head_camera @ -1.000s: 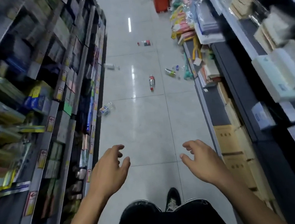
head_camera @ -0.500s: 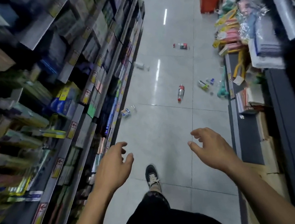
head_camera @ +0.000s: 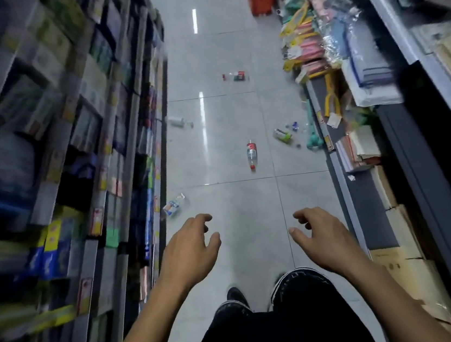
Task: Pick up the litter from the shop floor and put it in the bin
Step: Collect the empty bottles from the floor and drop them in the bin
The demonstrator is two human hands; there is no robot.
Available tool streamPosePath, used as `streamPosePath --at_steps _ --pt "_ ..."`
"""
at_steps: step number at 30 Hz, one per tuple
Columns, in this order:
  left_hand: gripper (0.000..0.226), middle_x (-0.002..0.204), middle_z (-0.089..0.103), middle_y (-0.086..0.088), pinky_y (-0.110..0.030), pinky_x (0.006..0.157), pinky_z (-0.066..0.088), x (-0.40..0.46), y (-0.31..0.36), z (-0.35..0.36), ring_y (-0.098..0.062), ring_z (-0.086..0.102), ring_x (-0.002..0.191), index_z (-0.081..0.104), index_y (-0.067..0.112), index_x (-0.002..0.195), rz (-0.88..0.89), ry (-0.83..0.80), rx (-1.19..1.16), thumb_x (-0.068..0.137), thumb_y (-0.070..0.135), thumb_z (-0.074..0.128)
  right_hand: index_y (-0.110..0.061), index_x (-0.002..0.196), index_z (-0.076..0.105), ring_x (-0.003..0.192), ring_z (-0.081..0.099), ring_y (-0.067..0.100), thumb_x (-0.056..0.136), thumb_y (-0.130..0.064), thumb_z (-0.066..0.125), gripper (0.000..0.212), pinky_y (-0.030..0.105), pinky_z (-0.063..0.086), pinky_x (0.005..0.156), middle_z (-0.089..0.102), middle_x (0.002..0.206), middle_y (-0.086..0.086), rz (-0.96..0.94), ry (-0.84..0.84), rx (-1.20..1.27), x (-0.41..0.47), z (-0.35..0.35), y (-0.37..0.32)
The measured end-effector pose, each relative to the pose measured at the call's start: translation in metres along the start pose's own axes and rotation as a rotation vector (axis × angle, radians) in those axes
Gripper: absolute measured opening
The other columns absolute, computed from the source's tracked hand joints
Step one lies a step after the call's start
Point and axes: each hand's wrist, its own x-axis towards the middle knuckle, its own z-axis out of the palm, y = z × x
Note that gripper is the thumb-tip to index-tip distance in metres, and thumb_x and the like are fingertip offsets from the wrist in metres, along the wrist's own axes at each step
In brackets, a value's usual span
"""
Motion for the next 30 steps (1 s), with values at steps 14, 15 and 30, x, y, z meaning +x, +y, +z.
streamPosePath --at_steps 14,15,30 --pt "0.044 0.122 0.061 0.013 -0.039 0.085 0.055 0.203 0.078 -0.027 -0.009 0.061 0.102 0.046 0.033 0.139 -0.031 -0.024 0.051 0.097 0.047 0.048 -0.026 0.133 0.055 0.112 0.056 0.011 0.095 -0.048 0.054 0.044 0.034 0.049 0.092 0.057 0.124 -0.008 -0.017 -0.106 0.012 0.210 -0.070 0.007" --pt "0.044 0.122 0.061 0.013 -0.039 0.085 0.055 0.214 0.080 -0.029 -0.009 0.061 0.102 0.047 0.033 0.139 -0.048 -0.016 0.048 0.097 0.046 0.049 -0.026 0.134 0.055 0.112 0.056 0.011 0.095 -0.048 0.054 0.045 0.034 0.049 0.092 0.057 0.124 -0.007 -0.037 -0.125 -0.005 0.227 -0.075 0.005" --pt "0.044 0.121 0.062 0.013 -0.037 0.083 0.053 0.363 0.034 -0.050 -0.010 0.062 0.102 0.049 0.034 0.138 -0.117 -0.113 0.001 0.096 0.045 0.049 -0.025 0.135 0.054 0.120 0.055 0.017 0.095 -0.048 0.051 0.046 0.038 0.049 0.095 0.058 0.130 -0.004 -0.079 -0.273 -0.162 0.402 -0.059 -0.068"
